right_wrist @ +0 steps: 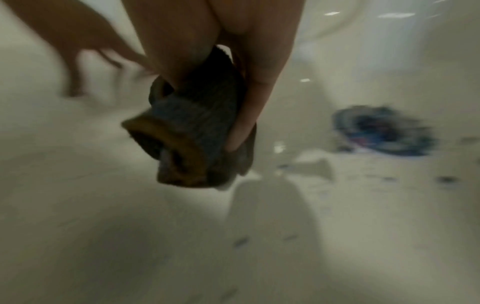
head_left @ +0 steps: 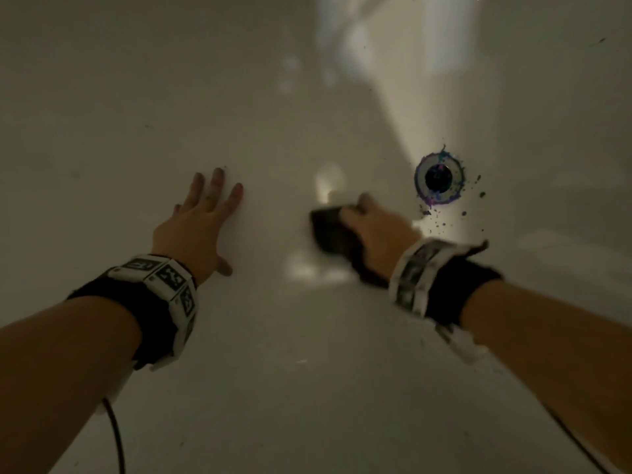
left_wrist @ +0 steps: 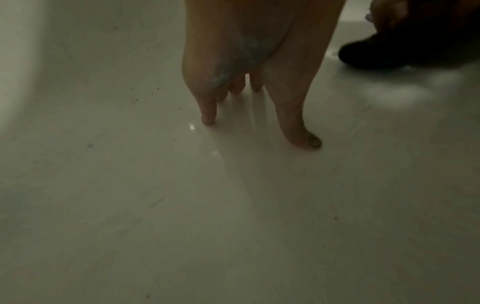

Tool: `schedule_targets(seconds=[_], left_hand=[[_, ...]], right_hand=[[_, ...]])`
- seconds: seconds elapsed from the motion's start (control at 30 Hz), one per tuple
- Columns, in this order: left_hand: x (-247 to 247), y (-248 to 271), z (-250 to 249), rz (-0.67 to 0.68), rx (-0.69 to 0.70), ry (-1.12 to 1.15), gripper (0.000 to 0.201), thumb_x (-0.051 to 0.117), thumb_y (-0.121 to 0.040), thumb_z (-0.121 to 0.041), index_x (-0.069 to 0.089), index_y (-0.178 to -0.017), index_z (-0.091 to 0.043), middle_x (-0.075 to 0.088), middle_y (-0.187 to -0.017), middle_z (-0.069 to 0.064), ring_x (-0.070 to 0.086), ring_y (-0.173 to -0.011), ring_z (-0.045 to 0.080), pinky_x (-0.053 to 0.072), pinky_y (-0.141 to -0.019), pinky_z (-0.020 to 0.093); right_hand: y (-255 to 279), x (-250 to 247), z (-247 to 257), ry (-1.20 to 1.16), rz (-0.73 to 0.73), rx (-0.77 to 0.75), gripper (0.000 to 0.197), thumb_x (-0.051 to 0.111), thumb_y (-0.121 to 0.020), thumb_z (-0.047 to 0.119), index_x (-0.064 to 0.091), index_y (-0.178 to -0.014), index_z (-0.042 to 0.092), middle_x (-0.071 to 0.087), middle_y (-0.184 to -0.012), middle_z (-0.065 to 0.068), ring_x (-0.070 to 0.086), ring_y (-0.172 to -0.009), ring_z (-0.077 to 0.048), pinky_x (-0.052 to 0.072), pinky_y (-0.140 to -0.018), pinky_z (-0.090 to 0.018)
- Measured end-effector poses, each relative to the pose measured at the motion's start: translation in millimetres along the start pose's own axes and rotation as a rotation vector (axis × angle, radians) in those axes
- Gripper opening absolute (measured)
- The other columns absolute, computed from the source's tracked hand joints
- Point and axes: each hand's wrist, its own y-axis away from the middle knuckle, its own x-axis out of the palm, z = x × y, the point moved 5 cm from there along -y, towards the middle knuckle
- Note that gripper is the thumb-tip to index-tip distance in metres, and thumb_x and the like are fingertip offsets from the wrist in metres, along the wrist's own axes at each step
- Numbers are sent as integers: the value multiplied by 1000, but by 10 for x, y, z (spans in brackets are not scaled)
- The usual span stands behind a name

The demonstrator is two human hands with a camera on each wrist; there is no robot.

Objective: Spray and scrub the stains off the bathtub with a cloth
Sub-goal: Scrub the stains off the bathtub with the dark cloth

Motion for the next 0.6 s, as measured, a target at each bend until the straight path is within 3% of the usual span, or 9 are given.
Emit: schedule_targets(seconds=[0.07, 0.13, 0.23, 0.3, 0.37, 0.47, 0.53, 0.6], left_hand=[[4, 1, -2, -5, 0, 5, 126, 82, -64, -27, -15, -145, -32, -30, -151, -9, -22, -141, 16, 12, -117, 40], [8, 2, -1, -13, -2, 13, 127, 83, -64, -26, -14, -145, -33, -29, -150, -10, -22, -141, 16, 12, -117, 40], [10, -4, 1, -14, -6, 35, 127, 83, -63, -24, -13, -145, -35, -29, -150, -11, -22, -141, 15, 10, -117, 40], [14, -7, 5, -14, -5, 38, 127, 84, -63, -24, -13, -145, -35, -29, -150, -11, -22, -141, 15, 10, -117, 41], [17, -4, 6, -18, -2, 31, 127, 83, -63, -25, -13, -145, -34, -29, -150, -10, -21, -141, 16, 10, -117, 41], [14, -1, 2, -20, -2, 22, 126, 83, -64, -25, -14, -145, -33, -29, -150, -10, -22, -141, 16, 10, -117, 41], [17, -5, 7, -22, -4, 27, 127, 83, -64, -25, -13, -145, -34, -29, -150, -11, -22, -141, 16, 11, -117, 42], [26, -4, 20, -25, -10, 42, 127, 83, -63, -25, -13, -145, -36, -31, -149, -13, -22, -141, 15, 12, -117, 42]], right_hand=[[-80, -362, -380, 80, -134, 132, 39, 52, -92, 30, 48, -127, 12, 46, -120, -15, 55, -99, -34, 41, -80, -31], [-103, -624, -678, 128, -146, 254, 33, 54, -87, 15, 49, -119, 7, 45, -116, -17, 53, -99, -36, 40, -80, -33], [13, -687, -618, 121, -102, 177, 20, 53, -84, 7, 53, -104, 8, 49, -109, -13, 53, -97, -33, 42, -84, -35], [270, -502, -327, 44, 62, -4, 21, 55, -85, 10, 58, -105, 10, 55, -108, -11, 54, -100, -30, 42, -91, -36], [652, -178, -54, 67, 390, -154, 29, 57, -86, 10, 59, -114, 16, 58, -112, -5, 55, -105, -24, 41, -93, -28], [1134, 277, 27, 199, 798, -217, 39, 54, -89, 12, 48, -127, 19, 48, -124, -5, 50, -113, -23, 39, -100, -35], [1198, 457, 3, 203, 855, -202, 42, 52, -92, 15, 41, -132, 19, 43, -129, -6, 48, -117, -26, 37, -102, -37], [1023, 442, -18, 261, 692, -213, 42, 42, -98, 30, 34, -137, 19, 40, -138, -6, 42, -125, -26, 30, -105, -30]])
